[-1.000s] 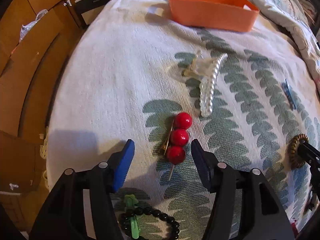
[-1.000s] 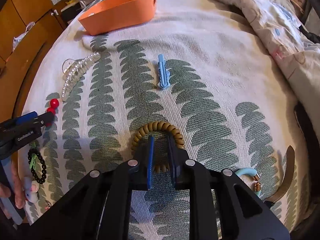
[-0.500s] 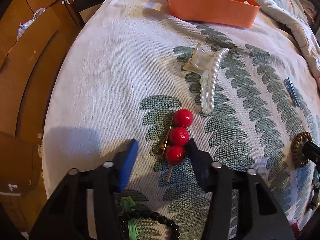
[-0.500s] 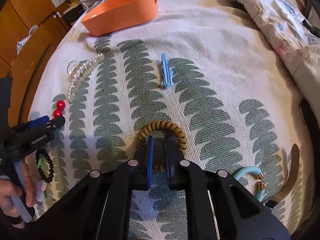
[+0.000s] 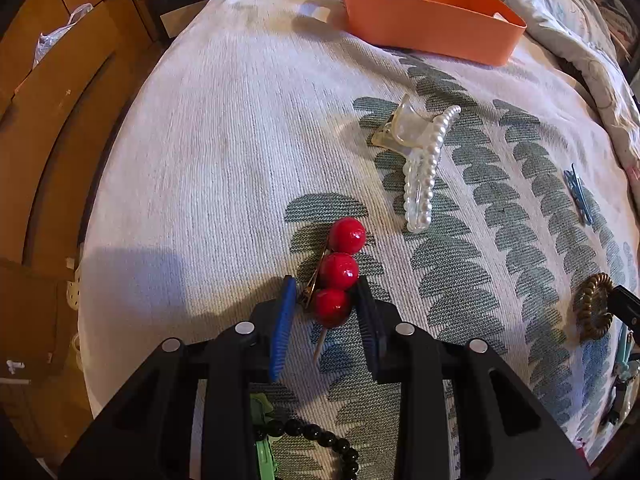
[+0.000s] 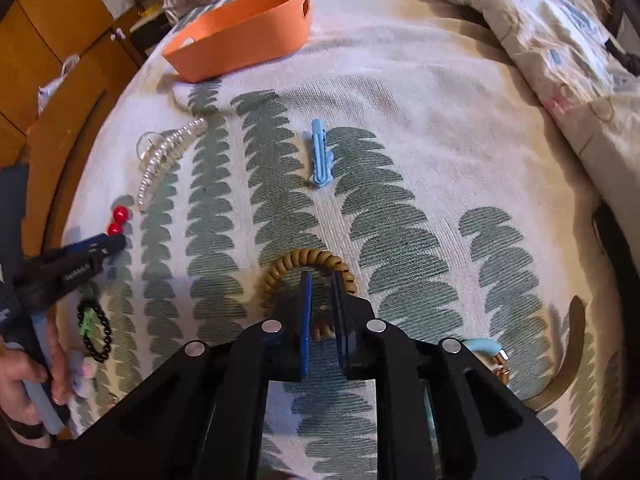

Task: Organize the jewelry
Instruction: 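Close left tool on the red cherry clip while right holds the wooden bracelet, then carry the cherry clip with left tool toward the bunny while right carries the bracelet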

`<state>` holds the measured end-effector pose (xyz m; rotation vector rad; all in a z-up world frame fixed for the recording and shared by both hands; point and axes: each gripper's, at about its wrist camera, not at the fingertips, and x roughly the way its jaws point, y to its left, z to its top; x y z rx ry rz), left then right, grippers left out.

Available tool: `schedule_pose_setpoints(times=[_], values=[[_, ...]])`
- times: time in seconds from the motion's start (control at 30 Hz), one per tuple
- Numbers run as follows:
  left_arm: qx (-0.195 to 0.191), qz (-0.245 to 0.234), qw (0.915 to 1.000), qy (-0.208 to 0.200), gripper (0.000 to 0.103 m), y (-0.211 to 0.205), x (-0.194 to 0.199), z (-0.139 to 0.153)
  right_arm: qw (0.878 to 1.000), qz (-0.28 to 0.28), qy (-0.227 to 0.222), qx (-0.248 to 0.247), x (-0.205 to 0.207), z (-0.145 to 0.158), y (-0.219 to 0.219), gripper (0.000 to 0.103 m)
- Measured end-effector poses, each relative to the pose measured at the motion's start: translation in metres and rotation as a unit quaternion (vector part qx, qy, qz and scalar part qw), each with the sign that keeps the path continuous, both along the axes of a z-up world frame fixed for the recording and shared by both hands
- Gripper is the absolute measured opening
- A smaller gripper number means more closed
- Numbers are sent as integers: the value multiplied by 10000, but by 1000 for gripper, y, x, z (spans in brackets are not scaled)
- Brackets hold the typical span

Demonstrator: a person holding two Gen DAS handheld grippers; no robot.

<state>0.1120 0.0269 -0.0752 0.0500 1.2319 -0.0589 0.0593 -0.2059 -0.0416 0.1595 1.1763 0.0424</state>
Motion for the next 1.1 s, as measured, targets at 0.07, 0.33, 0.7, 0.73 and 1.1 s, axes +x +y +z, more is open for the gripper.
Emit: schedule_pose_setpoints(times=[0.07, 0.33, 0.7, 0.73, 1.1], values=[[-5, 6, 10000, -2, 31, 0, 0, 0, 10000, -13, -68, 41, -1, 3, 0, 17], [-19, 16, 10000, 12, 31, 1, 1, 0, 9992, -67, -351, -195, -5, 18, -3, 74], [36, 16, 10000, -7, 31, 0, 0, 0, 9978, -9, 62, -661, 0, -5, 12, 41], [46, 12, 10000, -10, 31, 0, 0, -1, 9974, 5, 88, -722, 0, -7, 14, 40], [43, 21, 10000, -29, 31, 0, -1, -1, 9969, 51, 64, -785, -1, -8, 19, 12]])
